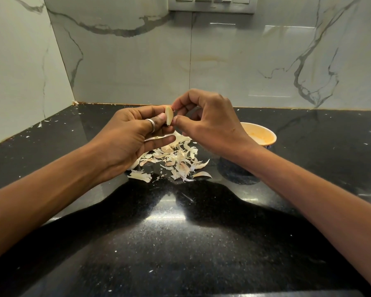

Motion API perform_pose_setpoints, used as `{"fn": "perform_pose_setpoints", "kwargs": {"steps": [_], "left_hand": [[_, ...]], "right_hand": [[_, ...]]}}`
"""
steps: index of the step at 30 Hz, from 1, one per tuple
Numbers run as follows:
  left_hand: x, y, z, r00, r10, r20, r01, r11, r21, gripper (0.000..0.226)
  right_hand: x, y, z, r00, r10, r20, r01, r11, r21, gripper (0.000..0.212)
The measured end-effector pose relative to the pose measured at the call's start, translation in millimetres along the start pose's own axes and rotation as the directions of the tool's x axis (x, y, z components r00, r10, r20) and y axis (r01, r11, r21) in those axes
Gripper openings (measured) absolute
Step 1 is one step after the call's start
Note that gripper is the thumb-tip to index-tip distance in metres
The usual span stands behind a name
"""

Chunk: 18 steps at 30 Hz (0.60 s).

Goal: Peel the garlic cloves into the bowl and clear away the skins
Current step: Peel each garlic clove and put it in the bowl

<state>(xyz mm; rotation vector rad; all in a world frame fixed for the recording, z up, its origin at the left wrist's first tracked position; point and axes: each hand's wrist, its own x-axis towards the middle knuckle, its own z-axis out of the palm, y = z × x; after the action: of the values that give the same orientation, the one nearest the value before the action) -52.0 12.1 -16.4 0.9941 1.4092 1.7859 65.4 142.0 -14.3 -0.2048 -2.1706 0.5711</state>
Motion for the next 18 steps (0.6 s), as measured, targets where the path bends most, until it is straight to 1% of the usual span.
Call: {"fn": "perform_pose_setpoints", "kwargs": {"steps": [5, 12, 18], "left_hand": [[0.3, -0.7, -0.9, 1.000, -0.001, 0.014, 0.001, 1.000, 0.011, 0.022], [-1.1, -0.3, -0.8, 1.000, 0.007, 0.021, -0.008, 1.000, 0.028, 0.021], [-0.6, 1.0, -3.1, 0.999, 0.012, 0.032, -0.013, 0.999, 0.032, 0.022]], "right_hand": [[0.5, 0.7, 0.1, 0.999, 0.005, 0.046, -0.007, 1.000, 0.030, 0.012], [2.8, 2.1, -2.6, 0.993, 0.091, 0.073, -0.100, 0.987, 0.125, 0.016], [1.9, 2.6, -3.5, 0.991, 0.122, 0.053, -0.127, 0.986, 0.106, 0.018]]}}
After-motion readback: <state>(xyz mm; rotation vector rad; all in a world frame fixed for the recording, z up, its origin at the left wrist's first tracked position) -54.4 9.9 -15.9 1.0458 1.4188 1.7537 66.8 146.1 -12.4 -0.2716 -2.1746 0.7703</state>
